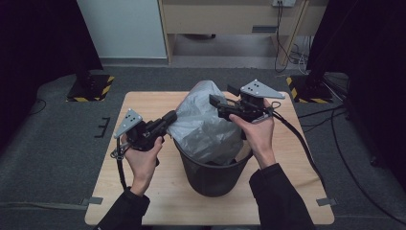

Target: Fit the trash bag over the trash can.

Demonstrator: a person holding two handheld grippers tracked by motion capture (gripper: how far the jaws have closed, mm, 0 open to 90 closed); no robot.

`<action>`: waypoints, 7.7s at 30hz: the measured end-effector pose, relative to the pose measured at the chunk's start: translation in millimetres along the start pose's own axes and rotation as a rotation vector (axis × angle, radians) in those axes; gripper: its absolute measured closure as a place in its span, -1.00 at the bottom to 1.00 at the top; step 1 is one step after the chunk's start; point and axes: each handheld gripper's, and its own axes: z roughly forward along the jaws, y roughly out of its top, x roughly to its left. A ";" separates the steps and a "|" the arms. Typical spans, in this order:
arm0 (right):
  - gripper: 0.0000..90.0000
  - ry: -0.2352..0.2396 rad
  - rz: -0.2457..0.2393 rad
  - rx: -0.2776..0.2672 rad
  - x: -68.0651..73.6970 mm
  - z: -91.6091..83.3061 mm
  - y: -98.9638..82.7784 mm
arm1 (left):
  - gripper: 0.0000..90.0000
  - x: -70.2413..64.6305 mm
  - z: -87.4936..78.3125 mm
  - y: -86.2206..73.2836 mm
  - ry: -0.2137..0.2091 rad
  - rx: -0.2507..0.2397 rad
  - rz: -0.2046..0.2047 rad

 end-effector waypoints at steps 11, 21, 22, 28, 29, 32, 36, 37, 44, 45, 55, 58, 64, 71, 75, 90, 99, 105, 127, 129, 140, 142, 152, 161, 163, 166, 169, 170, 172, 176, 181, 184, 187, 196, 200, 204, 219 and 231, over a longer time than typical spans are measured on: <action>-0.46 0.048 0.042 -0.039 2.4 2.8 1.2 | 0.98 -35.6 -2.7 -6.9 -0.072 0.044 0.170; -0.22 0.077 0.027 0.097 1.6 22.0 -10.6 | 0.97 -34.8 2.5 -11.3 -0.113 0.070 0.150; -0.17 0.078 0.025 0.108 2.3 23.3 -12.0 | 0.96 -34.4 2.7 -11.2 -0.117 0.069 0.145; 0.64 0.071 0.004 0.215 1.3 25.8 -16.8 | 0.73 -28.0 -0.9 -5.7 -0.122 0.035 0.093; 0.70 0.069 -0.005 0.229 0.8 25.7 -17.6 | 0.66 -25.6 -2.5 -3.8 -0.112 0.023 0.096; 0.74 0.067 -0.006 0.251 1.3 25.8 -18.8 | 0.36 -13.1 -10.9 3.9 -0.050 -0.041 0.058; 0.66 0.066 -0.001 0.257 1.9 26.6 -19.4 | 0.16 5.3 -18.2 8.5 0.025 -0.076 0.014; 0.63 0.062 -0.001 0.258 1.8 26.7 -19.6 | 0.11 10.6 -19.0 8.6 0.048 -0.077 -0.002; 0.33 0.046 -0.009 0.235 1.8 26.9 -19.9 | -0.13 19.4 -8.6 -1.0 0.039 -0.021 -0.067; 0.26 0.041 -0.010 0.227 1.5 27.1 -19.8 | -0.12 18.5 -6.3 -2.9 0.032 -0.011 -0.071; -0.32 0.006 0.008 0.157 1.3 24.9 -15.8 | 0.28 6.6 5.2 -11.2 -0.030 0.015 -0.104; -0.36 -0.003 0.009 0.135 1.1 23.6 -14.5 | 0.39 4.8 4.5 -9.4 -0.015 0.029 -0.081; -0.44 0.001 0.007 0.100 1.8 21.0 -12.3 | 0.86 5.2 -5.0 -3.2 -0.007 0.000 -0.035; -0.45 0.041 0.030 0.023 2.7 15.8 -6.4 | 0.92 -19.1 -5.1 -0.7 -0.072 -0.024 0.085; -0.46 0.050 0.042 -0.010 2.0 14.2 -3.6 | 0.92 -33.3 -2.8 -4.9 -0.082 0.002 0.158; -0.38 0.129 0.033 0.041 15.1 26.3 -4.3 | 0.88 -34.7 2.0 -10.2 -0.066 0.023 0.192; -0.29 0.119 0.018 0.109 23.2 42.4 -5.0 | 0.84 -32.6 1.0 -10.2 -0.044 0.023 0.185; 0.27 0.135 -0.014 0.207 23.5 49.4 -12.5 | 0.72 -27.6 1.2 -11.4 -0.072 0.019 0.115; 0.57 0.130 -0.047 0.207 21.7 45.6 -14.1 | 0.50 13.6 -13.5 -1.9 -0.049 -0.045 -0.072; 0.49 0.130 -0.045 0.195 22.1 44.1 -13.0 | 0.70 12.8 -14.5 -1.9 -0.059 -0.050 -0.065; -0.10 0.267 -0.029 0.052 28.1 20.9 0.9 | 1.00 17.5 -14.1 4.1 -0.130 -0.140 -0.157; -0.16 0.296 -0.035 0.052 29.4 19.8 1.0 | 1.00 16.5 -9.9 4.8 -0.139 -0.153 -0.156; 0.63 0.352 -0.082 0.091 33.9 26.0 -6.1 | 1.00 10.4 -1.6 6.0 -0.173 -0.172 -0.114; 0.97 0.321 -0.083 0.073 29.5 20.1 -4.3 | 0.00 30.9 -17.5 5.4 -0.049 -0.194 -0.161; 0.97 0.317 -0.076 0.055 28.4 19.0 -1.9 | -0.08 33.5 -17.5 1.7 -0.044 -0.150 -0.171; 0.96 0.319 -0.070 0.041 27.8 17.8 0.2 | -0.09 35.9 -11.3 -5.6 -0.060 -0.100 -0.195; 0.96 0.319 -0.073 0.023 27.1 15.3 2.0 | 0.05 34.8 -5.3 -10.9 -0.076 -0.061 -0.216; 0.96 0.319 -0.072 0.018 26.8 14.6 2.6 | 0.10 34.0 -2.6 -13.3 -0.084 -0.046 -0.216; 0.96 0.319 -0.072 0.006 26.1 12.5 4.3 | 0.27 31.8 0.0 -16.5 -0.092 -0.030 -0.216; 0.96 0.314 -0.070 -0.016 25.2 7.9 7.3 | 0.64 27.1 -0.3 -14.2 -0.110 -0.033 -0.201; 0.96 0.317 -0.061 -0.052 21.3 -1.8 15.0 | 0.97 24.4 -4.6 -9.7 -0.112 -0.024 -0.167; 0.96 0.318 -0.054 -0.064 16.9 -10.2 21.3 | 0.99 25.4 -7.3 -8.0 -0.100 -0.024 -0.151; 0.97 0.316 -0.057 -0.074 11.1 -23.0 28.9 | 0.99 27.6 -10.4 -6.3 -0.090 -0.033 -0.152; 0.97 0.287 -0.047 -0.086 -13.1 -57.9 35.8 | 0.99 33.1 -17.3 -2.2 -0.051 -0.049 -0.139; 0.97 0.267 -0.041 -0.084 -26.4 -71.6 29.6 | 0.99 32.9 -17.2 -2.1 -0.036 -0.047 -0.119; 0.97 0.254 -0.028 -0.077 -37.9 -82.4 19.7 | 0.99 32.6 -17.9 -1.9 -0.025 -0.043 -0.101; 0.96 0.204 0.012 -0.064 -77.1 -118.8 -37.9 | 0.99 34.7 -17.7 -6.5 0.002 -0.005 -0.072; 0.83 0.107 0.045 -0.129 -86.6 -120.5 -64.8 | 0.98 34.1 -15.2 -8.7 -0.013 -0.008 -0.076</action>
